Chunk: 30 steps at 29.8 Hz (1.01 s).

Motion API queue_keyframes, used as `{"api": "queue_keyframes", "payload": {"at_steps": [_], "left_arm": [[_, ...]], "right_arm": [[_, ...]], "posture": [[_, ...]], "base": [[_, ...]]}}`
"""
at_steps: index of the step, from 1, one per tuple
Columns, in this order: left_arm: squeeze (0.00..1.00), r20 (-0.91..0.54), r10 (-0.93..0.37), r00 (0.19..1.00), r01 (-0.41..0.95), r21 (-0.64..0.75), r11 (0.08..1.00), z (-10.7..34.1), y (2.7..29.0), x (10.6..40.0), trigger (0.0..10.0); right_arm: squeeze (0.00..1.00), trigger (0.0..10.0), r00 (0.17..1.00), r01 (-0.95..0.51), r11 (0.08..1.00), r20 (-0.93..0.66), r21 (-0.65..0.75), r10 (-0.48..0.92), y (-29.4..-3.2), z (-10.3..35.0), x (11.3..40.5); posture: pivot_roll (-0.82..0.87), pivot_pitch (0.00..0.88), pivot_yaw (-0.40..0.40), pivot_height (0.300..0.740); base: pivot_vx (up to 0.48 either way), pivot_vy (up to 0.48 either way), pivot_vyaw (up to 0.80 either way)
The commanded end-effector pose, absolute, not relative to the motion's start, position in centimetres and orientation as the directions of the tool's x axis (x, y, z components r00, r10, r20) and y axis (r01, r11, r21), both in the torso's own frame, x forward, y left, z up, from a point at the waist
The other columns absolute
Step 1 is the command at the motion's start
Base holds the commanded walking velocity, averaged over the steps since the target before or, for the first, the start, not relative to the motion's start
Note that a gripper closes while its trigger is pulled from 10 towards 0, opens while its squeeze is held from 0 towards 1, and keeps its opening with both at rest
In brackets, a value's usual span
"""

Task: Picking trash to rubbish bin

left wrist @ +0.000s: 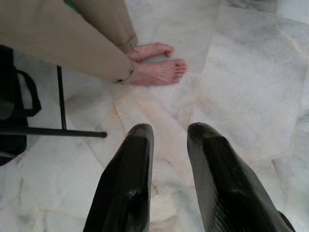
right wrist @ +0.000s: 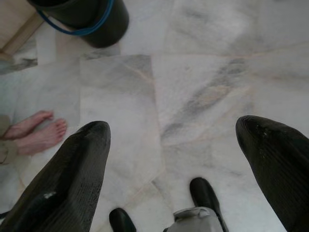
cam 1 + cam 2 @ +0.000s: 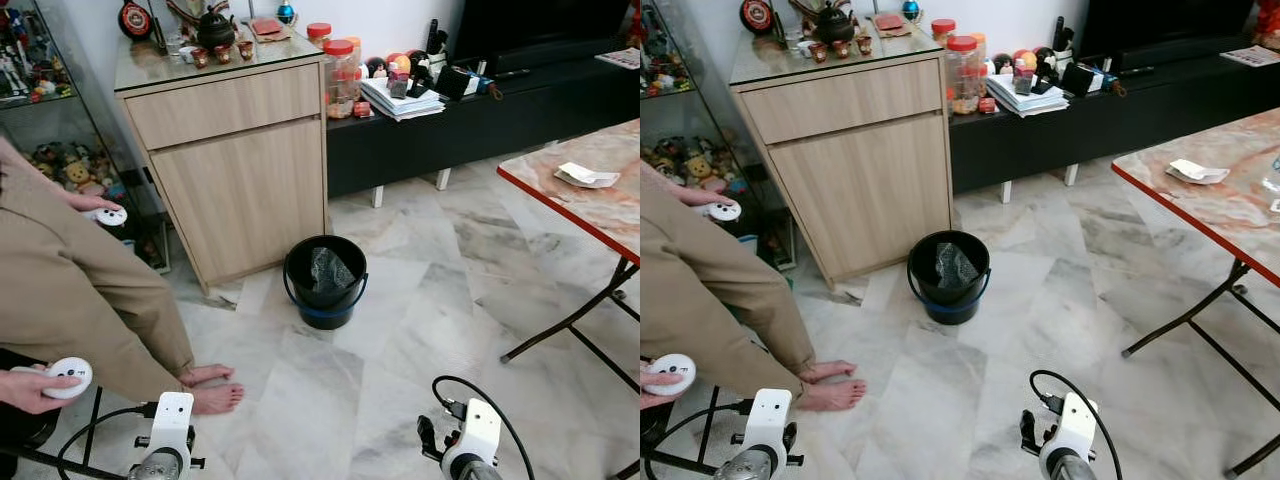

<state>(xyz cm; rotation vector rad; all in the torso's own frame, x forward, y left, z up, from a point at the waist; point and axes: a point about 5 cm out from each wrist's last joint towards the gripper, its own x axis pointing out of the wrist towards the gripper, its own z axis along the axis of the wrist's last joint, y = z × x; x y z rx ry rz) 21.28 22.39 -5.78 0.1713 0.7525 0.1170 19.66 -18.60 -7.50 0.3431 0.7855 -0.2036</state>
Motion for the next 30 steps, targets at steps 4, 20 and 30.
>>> {"api": "queue_keyframes", "payload": {"at_steps": [4, 20, 30], "left_arm": [[0.00, -0.684, 0.184, 0.706, -0.040, 0.222, 0.974, -6.1, 23.1, 20.5, 10.0], [0.00, -0.656, 0.176, 0.734, -0.018, 0.240, 0.971, -5.1, 23.4, 22.0, 10.0], [0.00, -0.641, 0.173, 0.748, -0.013, 0.247, 0.969, -4.5, 23.5, 23.0, 10.0]], "right_arm": [[0.00, 10.0, 0.685, 0.315, 0.921, -0.727, 0.231, -0.052, -18.4, -7.8, 19.1], [0.00, 10.0, 0.694, 0.312, 0.916, -0.719, 0.252, -0.039, -17.7, -7.8, 19.2], [0.00, 10.0, 0.709, 0.317, 0.914, -0.704, 0.253, -0.051, -17.7, -7.3, 20.1]], "posture": [[-0.14, 0.000, 0.063, 0.740], [-0.13, 0.000, 0.083, 0.740], [-0.13, 0.000, 0.092, 0.740]], "base": [[0.000, 0.000, 0.00], [0.000, -0.106, -0.45], [0.000, 0.000, -0.11]]}}
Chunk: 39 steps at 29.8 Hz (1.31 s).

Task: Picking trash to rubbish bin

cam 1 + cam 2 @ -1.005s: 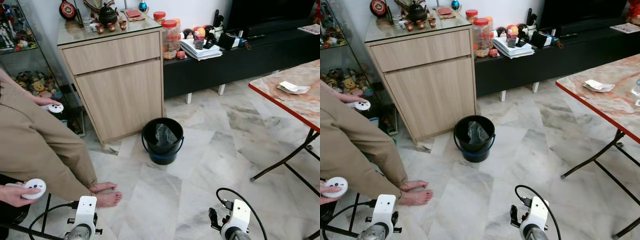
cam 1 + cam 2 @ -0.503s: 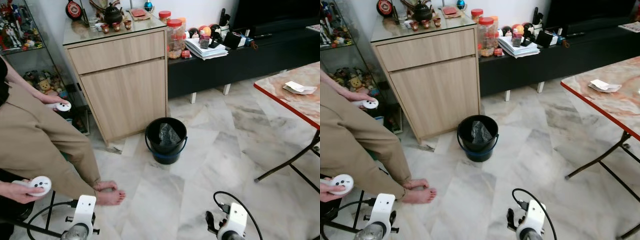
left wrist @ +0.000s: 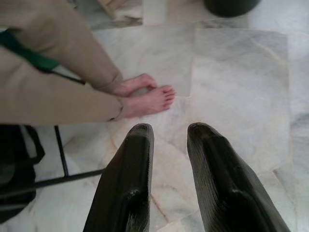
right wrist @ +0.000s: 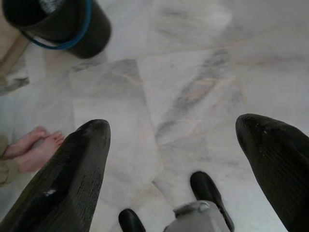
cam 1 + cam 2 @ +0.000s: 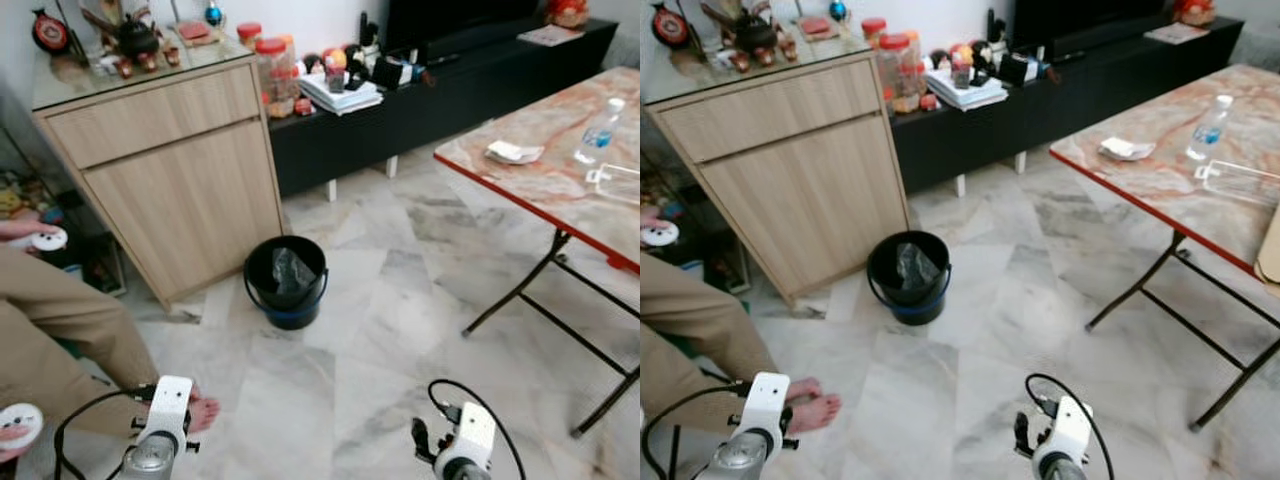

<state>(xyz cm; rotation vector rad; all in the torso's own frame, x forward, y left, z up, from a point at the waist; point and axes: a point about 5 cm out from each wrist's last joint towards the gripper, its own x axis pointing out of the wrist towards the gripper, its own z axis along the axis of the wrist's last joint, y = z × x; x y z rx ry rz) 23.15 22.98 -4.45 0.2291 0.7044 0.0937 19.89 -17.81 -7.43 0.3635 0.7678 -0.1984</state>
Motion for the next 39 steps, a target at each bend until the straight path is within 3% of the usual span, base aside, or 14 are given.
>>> {"api": "queue_keyframes", "payload": {"at_steps": [1, 5, 12, 25, 38, 39], "left_arm": [[0.00, -0.638, 0.171, 0.751, -0.007, 0.251, 0.968, -4.4, 23.5, 23.1, 10.0], [0.00, -0.635, 0.167, 0.754, 0.006, 0.260, 0.966, -4.3, 23.5, 23.2, 10.0], [0.00, -0.636, 0.166, 0.754, 0.007, 0.260, 0.966, -4.4, 23.4, 23.2, 10.0], [0.00, -0.626, 0.162, 0.762, 0.006, 0.258, 0.966, -4.1, 23.4, 23.6, 10.0], [0.00, -0.611, 0.156, 0.776, -0.016, 0.228, 0.974, -3.6, 23.6, 24.1, 10.0], [0.00, -0.609, 0.152, 0.778, -0.018, 0.221, 0.975, -3.6, 23.4, 24.3, 10.0]], "right_arm": [[0.00, 10.0, 0.709, 0.319, 0.913, -0.703, 0.256, -0.051, -17.7, -7.3, 20.2], [0.00, 10.0, 0.710, 0.320, 0.910, -0.702, 0.263, -0.047, -17.5, -7.3, 20.3], [0.00, 10.0, 0.717, 0.322, 0.907, -0.696, 0.272, -0.045, -17.4, -7.2, 20.4], [0.00, 10.0, 0.725, 0.334, 0.902, -0.686, 0.274, -0.060, -17.6, -7.0, 20.7], [0.00, 10.0, 0.725, 0.342, 0.895, -0.686, 0.285, -0.059, -17.4, -7.0, 20.7], [0.00, 10.0, 0.728, 0.336, 0.899, -0.683, 0.281, -0.059, -17.5, -6.9, 20.8]], "posture": [[-0.12, 0.000, 0.093, 0.740], [-0.12, 0.000, 0.094, 0.740], [-0.13, 0.000, 0.093, 0.740], [-0.13, 0.000, 0.099, 0.740], [-0.14, 0.000, 0.098, 0.740], [-0.14, 0.000, 0.071, 0.740]], "base": [[0.000, 0.000, 0.00], [0.000, -0.159, 0.00], [0.000, -0.407, -0.78], [0.000, -0.402, 0.00], [0.000, 0.000, -0.72], [0.000, 0.000, 0.00]]}}
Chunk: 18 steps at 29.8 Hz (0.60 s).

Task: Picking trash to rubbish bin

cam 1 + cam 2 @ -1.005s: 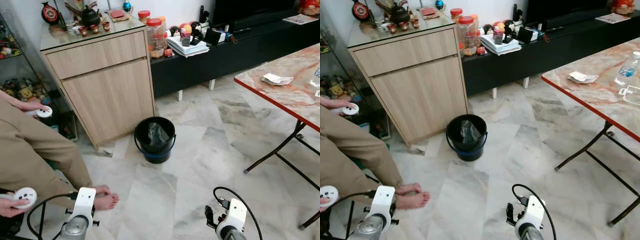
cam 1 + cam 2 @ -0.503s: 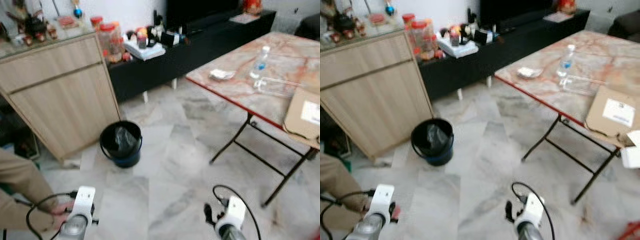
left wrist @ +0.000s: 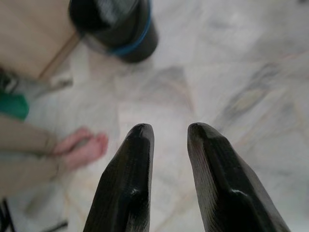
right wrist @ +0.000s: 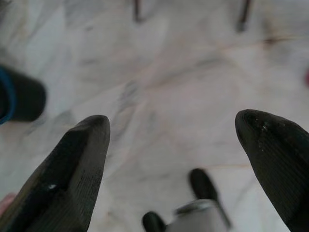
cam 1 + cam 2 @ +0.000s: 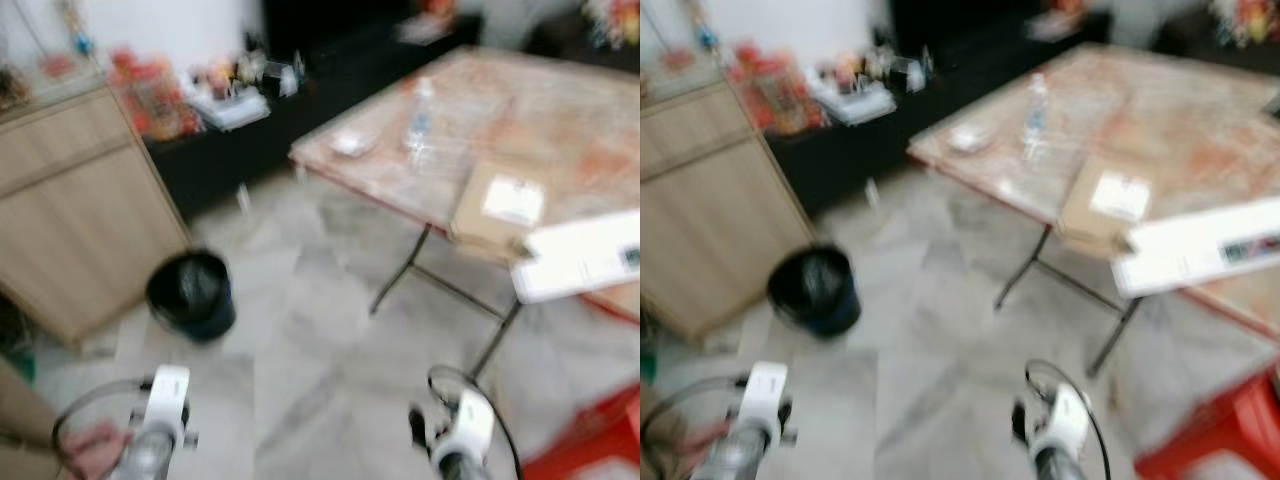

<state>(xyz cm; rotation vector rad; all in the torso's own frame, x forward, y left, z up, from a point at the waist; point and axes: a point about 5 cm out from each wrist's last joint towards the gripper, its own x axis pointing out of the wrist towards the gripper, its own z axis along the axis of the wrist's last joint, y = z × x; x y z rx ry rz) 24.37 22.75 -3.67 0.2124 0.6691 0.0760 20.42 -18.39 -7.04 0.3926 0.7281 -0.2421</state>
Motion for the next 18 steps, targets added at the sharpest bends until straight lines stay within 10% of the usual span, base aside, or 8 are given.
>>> {"api": "queue_keyframes", "payload": {"at_steps": [1, 18], "left_arm": [[0.00, -0.607, 0.148, 0.781, -0.019, 0.214, 0.977, -3.5, 23.2, 24.5, 10.0], [0.00, -0.615, 0.135, 0.777, -0.069, 0.129, 0.989, -4.2, 21.4, 24.1, 10.0]], "right_arm": [[0.00, 10.0, 0.731, 0.328, 0.903, -0.680, 0.277, -0.057, -17.6, -6.9, 20.9], [0.00, 10.0, 0.750, 0.287, 0.927, -0.659, 0.240, -0.062, -19.3, -6.0, 22.1]], "posture": [[-0.14, 0.000, 0.069, 0.740], [-0.13, 0.000, -0.016, 0.740]], "base": [[0.000, 0.000, 0.00], [0.000, 0.000, 0.00]]}}
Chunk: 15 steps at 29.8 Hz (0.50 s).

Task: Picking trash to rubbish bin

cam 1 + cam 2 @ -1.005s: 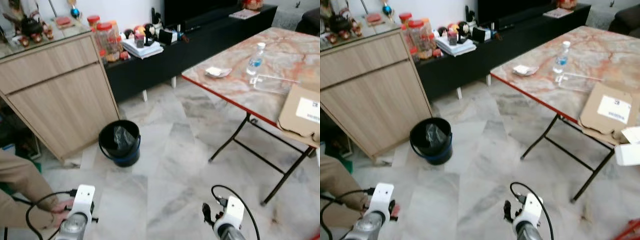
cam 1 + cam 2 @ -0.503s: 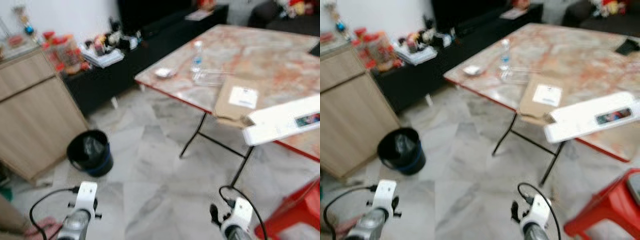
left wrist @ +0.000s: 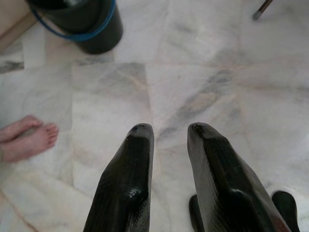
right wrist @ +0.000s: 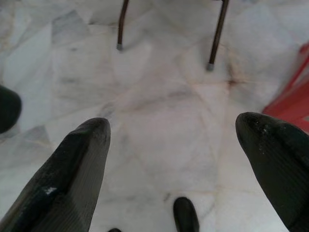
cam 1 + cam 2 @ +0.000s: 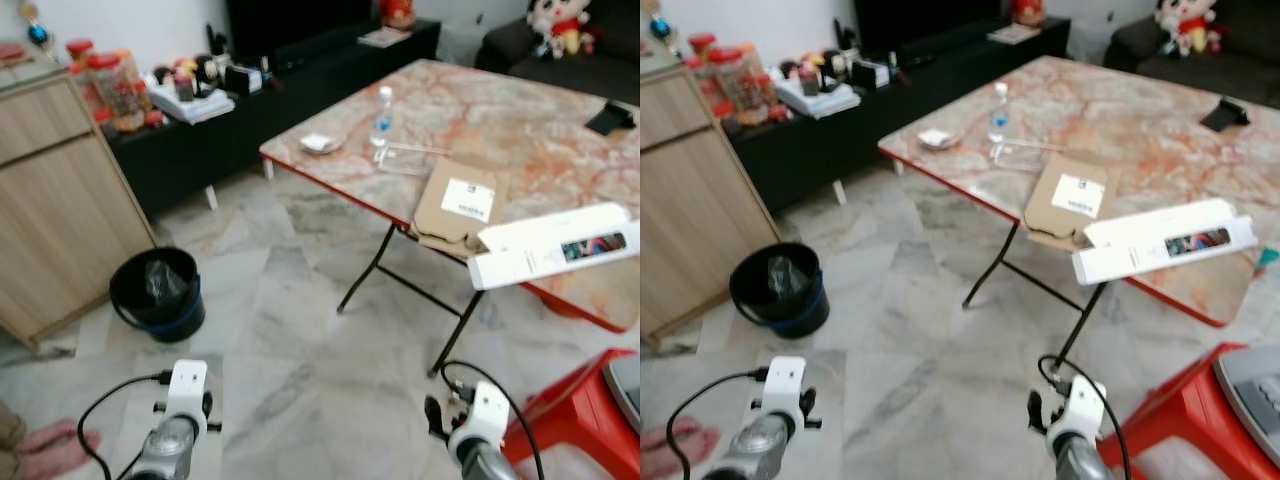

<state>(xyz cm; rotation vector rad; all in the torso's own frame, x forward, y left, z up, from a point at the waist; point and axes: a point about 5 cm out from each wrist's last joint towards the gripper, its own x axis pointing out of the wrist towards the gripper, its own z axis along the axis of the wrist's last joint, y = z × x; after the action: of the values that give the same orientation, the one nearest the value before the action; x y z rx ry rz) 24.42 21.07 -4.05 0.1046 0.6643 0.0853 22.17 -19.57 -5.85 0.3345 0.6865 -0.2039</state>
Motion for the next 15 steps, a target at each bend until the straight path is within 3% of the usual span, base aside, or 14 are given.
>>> {"api": "queue_keyframes", "payload": {"at_steps": [1, 15], "left_arm": [[0.00, -0.616, 0.139, 0.775, -0.074, 0.129, 0.989, -4.23, 21.50, 24.04, 10.0], [0.00, -0.635, 0.158, 0.756, -0.112, 0.113, 0.987, -4.74, 22.04, 23.14, 10.0]], "right_arm": [[0.00, 10.0, 0.748, 0.287, 0.928, -0.661, 0.239, -0.061, -19.20, -6.02, 22.06], [0.00, 10.0, 0.735, 0.293, 0.924, -0.676, 0.247, -0.052, -18.54, -6.59, 21.23]], "posture": [[-0.13, 0.000, -0.013, 0.740], [-0.13, 0.000, 0.004, 0.740]], "base": [[0.000, 0.000, 0.00], [0.000, 0.024, -0.77]]}}
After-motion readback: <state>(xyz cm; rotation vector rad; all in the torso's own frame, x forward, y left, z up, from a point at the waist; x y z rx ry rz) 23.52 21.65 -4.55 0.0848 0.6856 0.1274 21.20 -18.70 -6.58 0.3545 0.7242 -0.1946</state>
